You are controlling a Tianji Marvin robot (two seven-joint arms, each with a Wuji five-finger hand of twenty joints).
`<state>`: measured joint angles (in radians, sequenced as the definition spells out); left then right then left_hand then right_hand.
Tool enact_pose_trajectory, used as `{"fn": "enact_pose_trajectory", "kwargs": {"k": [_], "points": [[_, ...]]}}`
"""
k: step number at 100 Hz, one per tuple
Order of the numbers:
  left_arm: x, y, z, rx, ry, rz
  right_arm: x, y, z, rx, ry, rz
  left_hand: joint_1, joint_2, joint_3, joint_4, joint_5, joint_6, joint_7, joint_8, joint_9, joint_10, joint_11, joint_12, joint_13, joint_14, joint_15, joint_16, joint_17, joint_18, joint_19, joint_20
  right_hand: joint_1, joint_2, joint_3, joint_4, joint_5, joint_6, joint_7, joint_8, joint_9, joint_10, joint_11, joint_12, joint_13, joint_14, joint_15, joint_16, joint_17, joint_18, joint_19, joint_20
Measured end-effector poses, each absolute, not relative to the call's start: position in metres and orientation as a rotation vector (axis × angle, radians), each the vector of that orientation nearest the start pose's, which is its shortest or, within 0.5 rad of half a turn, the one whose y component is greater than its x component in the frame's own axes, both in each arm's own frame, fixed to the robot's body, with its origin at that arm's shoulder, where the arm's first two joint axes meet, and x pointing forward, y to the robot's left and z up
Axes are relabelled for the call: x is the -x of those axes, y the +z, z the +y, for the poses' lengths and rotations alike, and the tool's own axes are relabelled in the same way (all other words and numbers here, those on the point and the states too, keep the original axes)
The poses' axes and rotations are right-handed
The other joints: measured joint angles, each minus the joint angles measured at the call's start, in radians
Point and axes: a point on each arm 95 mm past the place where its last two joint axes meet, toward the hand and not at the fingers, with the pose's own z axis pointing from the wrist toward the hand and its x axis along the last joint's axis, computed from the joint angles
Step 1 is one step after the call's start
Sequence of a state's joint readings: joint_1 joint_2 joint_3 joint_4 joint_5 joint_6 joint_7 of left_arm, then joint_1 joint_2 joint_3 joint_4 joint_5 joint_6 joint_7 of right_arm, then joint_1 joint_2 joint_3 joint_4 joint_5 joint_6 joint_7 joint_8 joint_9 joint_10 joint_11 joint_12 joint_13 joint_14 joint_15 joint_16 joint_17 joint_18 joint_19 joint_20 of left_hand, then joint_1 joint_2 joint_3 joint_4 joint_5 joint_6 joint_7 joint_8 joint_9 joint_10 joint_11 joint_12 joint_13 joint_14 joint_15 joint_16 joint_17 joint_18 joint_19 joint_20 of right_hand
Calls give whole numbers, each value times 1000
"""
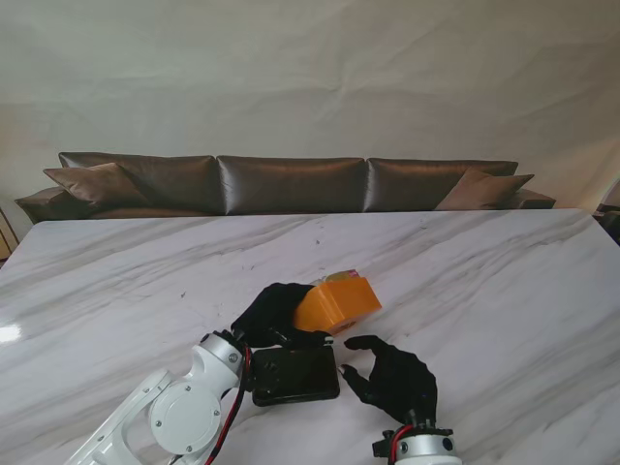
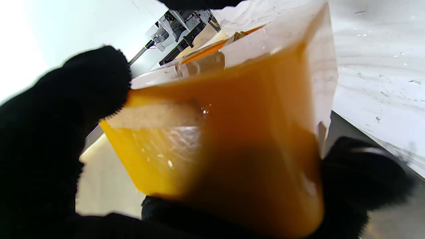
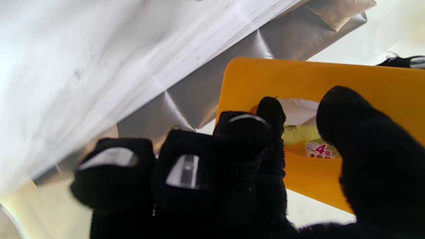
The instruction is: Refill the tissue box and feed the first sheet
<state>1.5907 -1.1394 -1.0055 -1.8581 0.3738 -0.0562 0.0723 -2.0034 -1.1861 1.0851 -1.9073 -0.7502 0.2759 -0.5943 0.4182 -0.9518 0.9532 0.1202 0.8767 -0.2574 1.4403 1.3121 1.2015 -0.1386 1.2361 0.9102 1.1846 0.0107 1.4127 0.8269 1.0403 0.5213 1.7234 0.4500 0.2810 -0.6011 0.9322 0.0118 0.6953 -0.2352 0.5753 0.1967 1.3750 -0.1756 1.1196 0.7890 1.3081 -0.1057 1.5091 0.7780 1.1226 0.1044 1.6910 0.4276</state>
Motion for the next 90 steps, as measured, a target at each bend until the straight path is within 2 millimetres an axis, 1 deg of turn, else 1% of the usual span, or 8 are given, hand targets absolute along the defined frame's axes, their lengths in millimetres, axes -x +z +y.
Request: {"fn": "enact_pose_trajectory", "kwargs": {"k": [8, 14, 27, 36, 42, 51, 62, 90], "points": [[-346, -263, -121, 1602, -2282, 1252, -247, -333, 69, -1624, 1733, 785, 0, 0, 0, 0, 0, 0, 0, 0, 0, 0, 0, 0, 0, 0, 0, 0, 0, 0, 0, 0, 0, 9, 0, 0, -7, 11, -21, 0, 0, 3, 1, 0, 0, 5, 0, 0, 0, 3, 0, 0], [-345, -263, -121, 1602, -2282, 1250, -245, -335, 74, -1620, 1739, 781, 0, 0, 0, 0, 0, 0, 0, 0, 0, 0, 0, 0, 0, 0, 0, 0, 0, 0, 0, 0, -12, 24, -18, 2, -40, 14, -56, -7, 0, 3, 1, 0, 0, 5, 1, 0, 0, 10, 0, 0], [-345, -263, -122, 1602, -2284, 1248, -241, -340, 82, -1639, 1748, 716, 0, 0, 0, 0, 0, 0, 0, 0, 0, 0, 0, 0, 0, 0, 1, 0, 0, 0, 0, 0, -27, 41, -44, 5, -140, 63, -103, -24, 0, 3, 1, 0, 0, 5, 1, 0, 0, 10, 1, 0], [-344, -263, -122, 1603, -2288, 1245, -242, -342, 87, -1742, 1757, 634, 0, 0, 0, 0, 0, 0, 0, 0, 0, 0, 0, 0, 0, 0, 1, 0, 0, 0, 0, 0, -27, 49, -62, 5, -209, 108, -93, -25, 0, 4, 1, 0, 0, 7, 1, 0, 0, 11, 8, 0], [-344, -263, -123, 1603, -2291, 1244, -242, -342, 91, -1758, 1764, 601, 0, 0, 0, 0, 0, 0, 0, 0, 0, 0, 0, 0, 0, 0, 1, 0, 0, 0, 0, 0, -27, 49, -78, 6, -231, 111, -70, -25, 0, 4, 1, 0, 0, 7, 1, 0, 0, 11, 9, 0], [-344, -263, -123, 1600, -2295, 1242, -244, -342, 97, -1760, 1771, 548, 0, 0, 0, 0, 0, 0, 0, 0, 0, 0, 0, 0, 0, 0, 1, 0, 0, 0, 0, 0, -37, 49, -94, 13, -231, 112, -56, -20, 0, 12, 2, 0, 0, 16, 1, 0, 0, 12, 9, 0], [-344, -264, -123, 1601, -2297, 1242, -248, -343, 103, -1822, 1770, 449, 0, 0, 0, 0, 0, 0, 0, 0, 0, 0, 0, 0, 0, 0, 1, 0, 0, 0, 0, 0, -37, 50, -106, 13, -231, 112, -49, -20, 0, 16, 2, 0, 0, 23, 1, 0, 0, 23, 11, 0], [-342, -265, -124, 1602, -2298, 1243, -257, -346, 115, -1839, 1736, 359, 1, 2, 0, 0, 0, 0, 0, 0, 0, 0, 0, 0, 0, 0, 1, 0, 0, 0, 0, 0, -50, 77, -118, 13, -232, 135, -11, -9, 0, 48, 2, 0, 0, 54, 2, 0, 0, 38, 13, 0]]}}
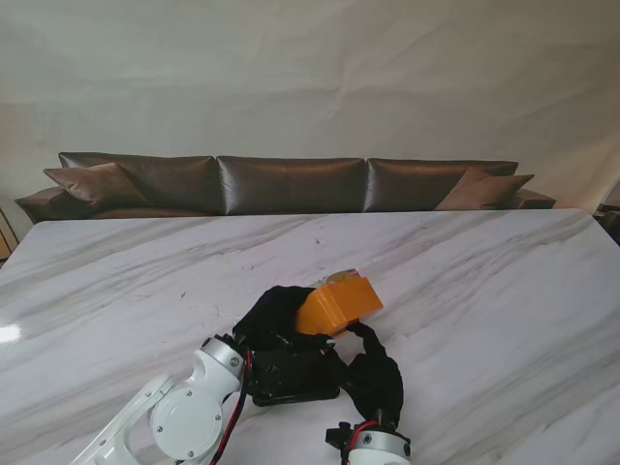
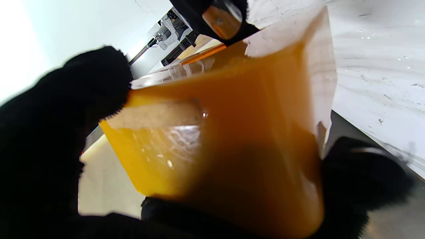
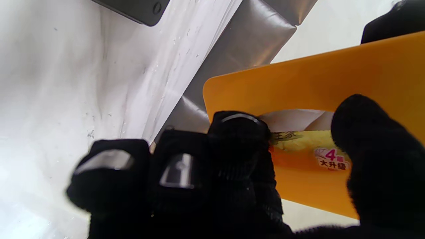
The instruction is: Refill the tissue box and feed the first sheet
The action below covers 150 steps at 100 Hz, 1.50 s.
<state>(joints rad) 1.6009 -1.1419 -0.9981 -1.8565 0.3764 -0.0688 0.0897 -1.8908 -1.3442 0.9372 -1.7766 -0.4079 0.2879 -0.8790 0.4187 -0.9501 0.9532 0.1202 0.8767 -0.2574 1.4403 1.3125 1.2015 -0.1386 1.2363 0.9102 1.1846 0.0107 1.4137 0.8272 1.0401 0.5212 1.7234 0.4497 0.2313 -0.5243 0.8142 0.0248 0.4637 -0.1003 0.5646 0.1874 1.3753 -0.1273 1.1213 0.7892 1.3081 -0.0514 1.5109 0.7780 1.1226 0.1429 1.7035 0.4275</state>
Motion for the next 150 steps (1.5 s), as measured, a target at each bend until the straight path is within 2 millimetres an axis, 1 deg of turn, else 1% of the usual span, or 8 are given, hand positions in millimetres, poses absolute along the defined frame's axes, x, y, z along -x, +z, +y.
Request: {"fn": "enact_pose_trajectory", "kwargs": {"k": [16, 28, 47, 67, 97, 120, 137, 150], "points": [[-340, -265, -124, 1598, -2296, 1245, -259, -347, 116, -1836, 1713, 317, 1, 7, 0, 0, 0, 0, 0, 1, 0, 0, 0, 0, 0, 0, 0, 0, -1, 0, 6, 0, -42, 57, -2, 8, 41, -23, 26, -2, 0, 29, 0, -22, -1, 30, 1, 0, 0, 26, 1, 0], [-339, -265, -124, 1600, -2293, 1245, -260, -347, 116, -1831, 1693, 304, 2, 7, 0, 0, 0, 0, 0, 1, 0, 0, 0, 0, 0, 0, 0, 0, -2, 0, 7, 0, -63, 84, -12, -17, 102, -58, 15, -9, 0, 49, 10, -39, -2, 50, 5, 0, 0, 48, 9, 0], [-338, -266, -125, 1603, -2291, 1250, -265, -347, 114, -1804, 1657, 264, 3, 9, 0, 0, 0, 0, -1, 1, 0, 0, 0, 0, 0, 0, 0, 0, -2, 0, 8, 0, -73, 93, -23, -28, 257, -116, -14, -27, 1, 69, 39, -48, -3, 74, 16, 0, 0, 65, 21, 0], [-337, -266, -126, 1593, -2288, 1260, -272, -344, 116, -1802, 1629, 247, 19, 11, 0, 0, 0, 0, -3, 1, 0, 5, 0, -1, 0, 0, 0, 0, -2, 1, 9, 0, -72, 92, -52, -39, 320, -135, -25, -46, 1, 76, 64, -54, -3, 83, 24, 2, 0, 76, 25, 0], [-337, -265, -126, 1586, -2286, 1266, -277, -341, 123, -1764, 1581, 224, 24, 19, 0, 0, 0, 1, -13, 6, 0, 8, -2, -1, 0, 0, 0, 0, -2, 3, 12, 0, -20, -57, -63, -39, 411, -128, -25, -47, 1, 76, 101, -58, -3, 83, 40, 12, 0, 76, 33, 11], [-336, -265, -127, 1582, -2290, 1272, -282, -338, 127, -1729, 1549, 174, 28, 20, 0, 0, 0, 8, -15, 6, 0, 9, -2, -1, 1, 0, 1, 0, -2, 6, 12, 0, -18, -80, -47, -39, 540, -109, 5, -63, 1, 76, 139, -61, -3, 84, 48, 24, 0, 76, 35, 13], [-336, -265, -127, 1578, -2295, 1273, -287, -337, 131, -1715, 1546, 155, 33, 30, 0, 0, -1, 10, -17, 6, 0, 9, -2, -1, 3, 0, 10, 0, -2, 44, 13, 0, 37, -81, -47, -47, 578, -98, 19, -78, 1, 76, 164, -61, -3, 86, 60, 27, 0, 78, 35, 22], [-335, -265, -127, 1576, -2298, 1274, -289, -337, 134, -1697, 1537, 137, 38, 31, 0, 0, -1, 12, -20, 6, 0, 9, -2, -1, 4, 0, 14, 2, -2, 61, 13, 0, 111, -81, -87, 12, 602, -98, 52, -107, 1, 74, 177, -61, -3, 86, 64, 37, 0, 78, 35, 24]]}}
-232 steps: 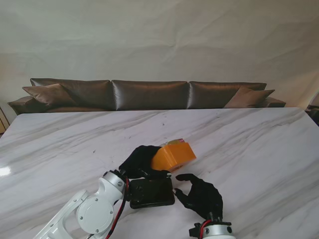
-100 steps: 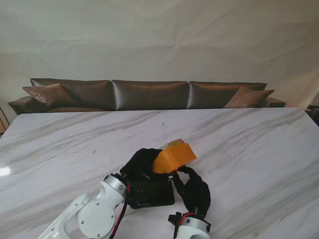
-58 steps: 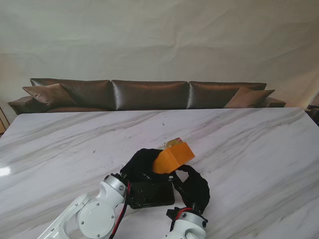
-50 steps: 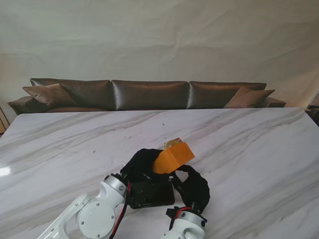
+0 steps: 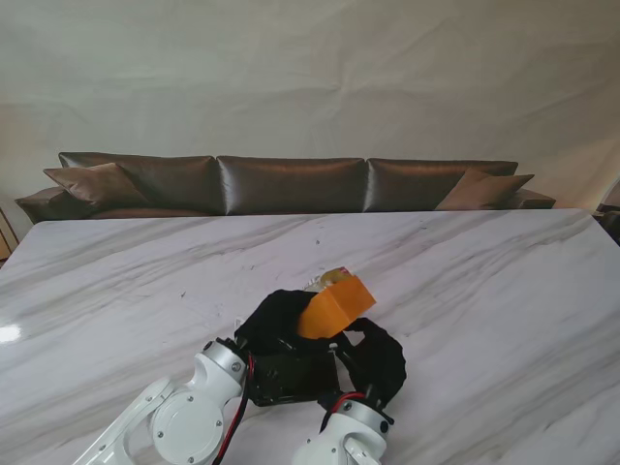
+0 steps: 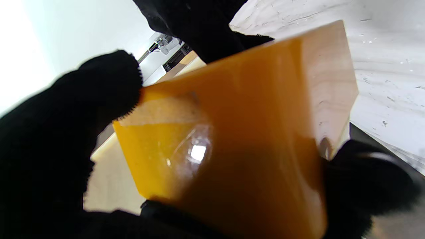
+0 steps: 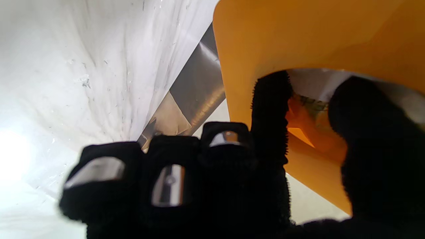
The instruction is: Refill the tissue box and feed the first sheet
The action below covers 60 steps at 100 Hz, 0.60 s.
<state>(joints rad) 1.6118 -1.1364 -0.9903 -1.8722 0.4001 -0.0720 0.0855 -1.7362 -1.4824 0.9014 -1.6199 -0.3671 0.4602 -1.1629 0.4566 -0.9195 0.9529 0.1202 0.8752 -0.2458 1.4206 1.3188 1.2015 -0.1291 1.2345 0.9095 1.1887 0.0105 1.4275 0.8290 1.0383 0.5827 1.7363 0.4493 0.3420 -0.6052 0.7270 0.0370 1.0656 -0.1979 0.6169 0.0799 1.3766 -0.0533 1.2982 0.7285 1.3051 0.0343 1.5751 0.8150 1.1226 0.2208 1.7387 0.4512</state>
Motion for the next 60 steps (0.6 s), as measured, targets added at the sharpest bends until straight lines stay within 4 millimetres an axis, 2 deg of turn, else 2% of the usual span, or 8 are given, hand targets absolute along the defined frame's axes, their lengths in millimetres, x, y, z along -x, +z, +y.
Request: {"fn": "enact_pose_trajectory", "kwargs": {"k": [3, 7, 13, 23, 38, 46, 52, 60], "points": [[-335, -265, -128, 1576, -2298, 1275, -290, -338, 134, -1692, 1535, 131, 0, 0, 0, 0, 0, 0, -1, 0, 0, 0, 0, 0, 0, 0, 0, 0, 0, 0, 0, 0, 24, 0, 0, 27, 3, 0, 11, -3, 0, -1, 1, 1, 0, 0, 0, 0, 0, 0, 0, 0], [-335, -265, -128, 1577, -2298, 1276, -290, -338, 135, -1687, 1532, 124, 0, 0, 0, 0, 0, 0, -1, 0, 0, 0, 0, 0, 0, 0, 2, 0, 0, 0, 0, 0, 42, -9, 6, 60, 4, 3, 63, -64, 0, -4, 11, 1, 0, -1, 1, 1, 0, 0, 0, 0], [-335, -265, -128, 1578, -2299, 1277, -291, -338, 136, -1684, 1530, 118, 0, 0, 0, 0, 0, 0, -1, 0, 0, 0, 0, 0, 0, 0, 5, 1, 0, 0, 0, 0, 42, -51, 138, 53, 4, 8, 152, -127, 0, -7, 13, 5, 0, -3, 2, 1, 0, 0, 0, 0], [-333, -265, -128, 1581, -2299, 1279, -293, -338, 137, -1688, 1528, 110, 3, 2, 0, 0, 0, 0, -5, 0, 0, 0, 0, 0, 0, 0, 6, 1, 0, 1, 0, 0, 42, -91, 280, 21, 0, 8, 255, -134, 0, -14, 18, 5, 0, -10, 7, 11, 0, 0, 0, 0], [-331, -265, -128, 1586, -2299, 1279, -295, -338, 138, -1686, 1537, 86, 3, 12, 0, 0, -1, 0, -6, 0, 0, 0, 0, 0, 0, 0, 7, 1, 4, 2, 0, 0, 36, -157, 406, 22, -2, 8, 300, 27, 1, -27, 23, 8, 0, -23, 7, 11, 0, -8, 0, 0], [-331, -266, -128, 1589, -2301, 1277, -295, -338, 138, -1682, 1543, 72, 3, 18, 0, 0, -1, 0, -6, 1, 0, 0, 0, 0, 0, 0, 7, 1, 9, 2, 0, 0, 20, -188, 451, 55, -2, 9, 315, 90, 1, -30, 23, 8, 0, -26, 7, 11, 0, -15, 0, 0], [-331, -266, -129, 1590, -2302, 1277, -295, -338, 138, -1679, 1548, 64, 3, 20, 0, 0, -1, 0, -6, 1, 0, 0, 0, 0, 0, 0, 7, 1, 10, 3, 0, 0, 10, -211, 476, 94, -2, 16, 328, 109, 9, -31, 24, 8, 0, -26, 8, 12, 0, -16, 0, 0], [-330, -266, -129, 1590, -2303, 1277, -296, -338, 137, -1673, 1552, 61, 3, 20, 0, 0, -1, 0, -6, 1, 0, 0, 0, 0, 0, 0, 7, 1, 10, 3, 0, 0, 8, -224, 480, 118, 0, 17, 340, 116, 9, -31, 24, 8, 0, -26, 8, 13, 0, -16, 0, 0]]}}
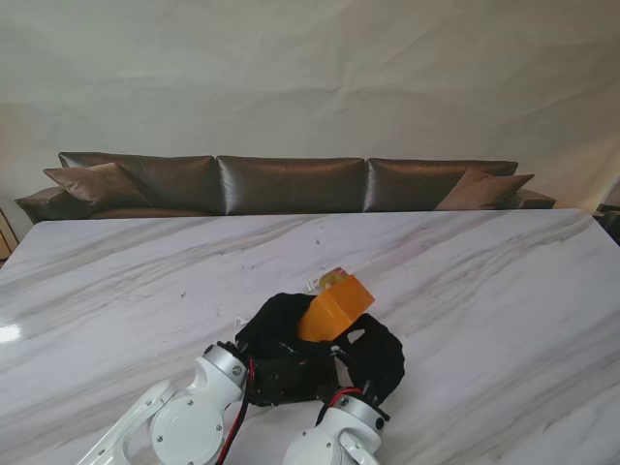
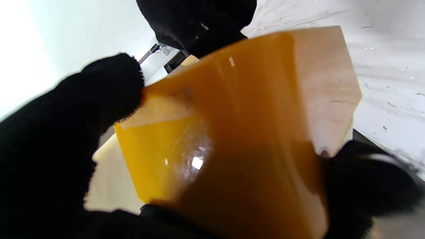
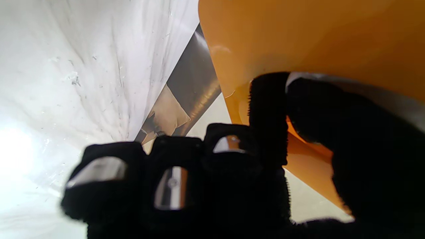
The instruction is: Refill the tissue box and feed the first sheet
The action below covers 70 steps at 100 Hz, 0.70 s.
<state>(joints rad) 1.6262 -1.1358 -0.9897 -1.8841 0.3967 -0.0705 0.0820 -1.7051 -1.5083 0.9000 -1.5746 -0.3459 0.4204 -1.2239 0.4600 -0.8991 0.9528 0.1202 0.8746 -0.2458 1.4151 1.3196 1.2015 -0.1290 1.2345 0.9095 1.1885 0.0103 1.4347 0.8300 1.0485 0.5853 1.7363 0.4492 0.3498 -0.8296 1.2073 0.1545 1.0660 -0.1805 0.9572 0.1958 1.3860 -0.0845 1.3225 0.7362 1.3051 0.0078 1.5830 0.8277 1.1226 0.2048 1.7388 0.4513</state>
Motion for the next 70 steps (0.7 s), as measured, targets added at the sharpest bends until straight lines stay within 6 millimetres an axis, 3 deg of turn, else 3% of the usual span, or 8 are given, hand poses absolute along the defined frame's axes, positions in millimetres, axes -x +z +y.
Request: {"fn": "enact_pose_trajectory", "kwargs": {"k": [16, 19, 26, 44, 52, 56, 70], "points": [[-330, -266, -129, 1594, -2304, 1276, -295, -337, 130, -1644, 1551, 81, 0, 0, 0, 0, 0, 0, -1, -1, 0, 0, 0, 0, -1, -1, -3, 1, 0, 0, 0, 0, -11, -37, 12, 32, 26, -4, 62, 34, 0, 0, 1, 0, 0, 0, 1, 3, 0, 0, 0, 0], [-330, -266, -129, 1594, -2304, 1276, -295, -337, 128, -1636, 1550, 86, -2, 0, 0, 0, 0, 0, -1, -1, 0, 0, 0, 0, -1, -1, -3, 3, 0, 0, 0, 0, 6, -37, 23, 83, 40, 76, 137, 118, 0, 1, 2, 0, 0, 0, 1, 9, 0, 0, 0, 0], [-329, -265, -129, 1592, -2306, 1274, -295, -338, 120, -1620, 1531, 103, -3, 0, -1, 0, 0, 0, -1, -1, 0, 0, 0, 5, -1, -1, -3, 10, 0, 0, 0, 0, 7, -37, 23, 114, 40, 89, 185, 173, 1, 3, 3, 0, 0, 0, 3, 11, 0, -1, 0, 0], [-329, -265, -131, 1584, -2320, 1270, -294, -340, 103, -1589, 1496, 144, -3, -2, -1, 0, 0, 0, -1, -1, 0, 1, 0, 9, -1, -1, -3, 11, 0, 0, 0, 0, 21, -37, 5, 133, 41, 100, 200, 186, 1, 4, 12, 1, 0, 0, 8, 12, 0, -2, 0, 0], [-330, -265, -131, 1583, -2324, 1265, -293, -340, 100, -1580, 1492, 147, -3, -7, -1, 0, 0, 0, -1, -2, 0, 1, 0, 10, -1, -1, -3, 12, 0, 0, 0, 0, 31, -37, 0, 138, 42, 101, 202, 186, 1, 5, 13, 1, 0, 0, 9, 13, 0, -2, 0, 0], [-330, -265, -131, 1583, -2324, 1262, -293, -340, 98, -1577, 1489, 148, -3, -7, -1, 0, 0, 0, -1, -2, 0, 1, 0, 10, -1, -1, -3, 12, 0, 0, 0, 0, 41, -36, 0, 159, 50, 107, 202, 186, 1, 6, 13, 1, 0, 0, 10, 13, 0, -2, 0, 0], [-331, -265, -131, 1581, -2324, 1258, -291, -341, 94, -1564, 1482, 159, -3, -7, -1, 0, 0, 0, -1, -2, 0, 1, 0, 10, -1, -1, -3, 12, 0, 0, 0, 0, 48, -36, 0, 163, 51, 116, 202, 188, 1, 10, 14, 4, 0, 0, 12, 13, 0, -2, 0, 0]]}}
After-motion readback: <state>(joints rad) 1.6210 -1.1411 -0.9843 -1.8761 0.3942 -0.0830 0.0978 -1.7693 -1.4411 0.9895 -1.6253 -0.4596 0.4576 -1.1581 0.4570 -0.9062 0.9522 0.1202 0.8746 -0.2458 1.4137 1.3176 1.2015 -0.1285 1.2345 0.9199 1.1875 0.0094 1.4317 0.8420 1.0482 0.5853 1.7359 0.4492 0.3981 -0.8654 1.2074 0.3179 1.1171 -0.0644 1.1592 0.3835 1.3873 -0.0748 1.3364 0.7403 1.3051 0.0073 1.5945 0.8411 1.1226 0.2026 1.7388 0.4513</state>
